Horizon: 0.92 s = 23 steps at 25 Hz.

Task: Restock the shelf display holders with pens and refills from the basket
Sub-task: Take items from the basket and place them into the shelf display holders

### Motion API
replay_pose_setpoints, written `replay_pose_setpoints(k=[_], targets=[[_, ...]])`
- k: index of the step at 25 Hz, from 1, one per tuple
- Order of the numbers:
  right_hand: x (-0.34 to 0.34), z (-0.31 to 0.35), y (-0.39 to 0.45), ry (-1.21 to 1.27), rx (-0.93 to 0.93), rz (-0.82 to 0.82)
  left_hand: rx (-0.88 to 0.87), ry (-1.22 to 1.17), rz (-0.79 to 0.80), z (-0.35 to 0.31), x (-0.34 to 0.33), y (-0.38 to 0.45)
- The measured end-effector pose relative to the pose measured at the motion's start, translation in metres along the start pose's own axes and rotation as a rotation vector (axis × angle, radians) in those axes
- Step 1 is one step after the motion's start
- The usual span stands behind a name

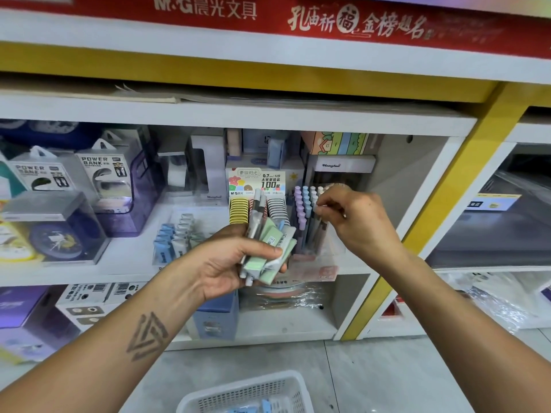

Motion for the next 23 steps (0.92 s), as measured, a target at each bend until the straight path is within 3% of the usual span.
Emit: replay_pose_setpoints(k=[5,9,11,13,16,19,23], targets=[[-0.003,-0.001,0.000,0.009,0.045,0.057,-0.015,-0.006,0.020,0.000,-0.006,-0.003],[-0.009,-0.003,0.000,-0.316,0.036,0.043,-0.029,-0.013,0.047,-0.001,-0.010,-0.003],[-0.009,-0.001,0.001,-0.340,0.007,0.068,-0.020,-0.003,0.076,0.000,-0.014,-0.004],[-0.005,0.002,0.002,-0.099,-0.086,0.055,-0.012,0.026,0.121,0.002,-0.019,-0.003],[-0.013,0.011,0.005,0.487,-0.321,0.136,-0.022,0.082,0.165,0.004,-0.025,0.000],[-0.024,0.018,0.006,0.667,-0.417,0.196,-0.017,0.099,0.177,0.006,-0.028,0.002],[-0.013,0.012,0.009,0.879,-0.503,0.005,0.005,0.080,0.216,0.009,-0.028,0.001]])
Point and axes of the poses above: each hand's wrist, its own y-axis towards the middle knuckle, its own x-axis out of the back of the hand, z = x × y, the point moved 5 cm from there along y, towards the middle knuckle, and after that the axes turned 5 degrees about z, right-handed, at the moved point
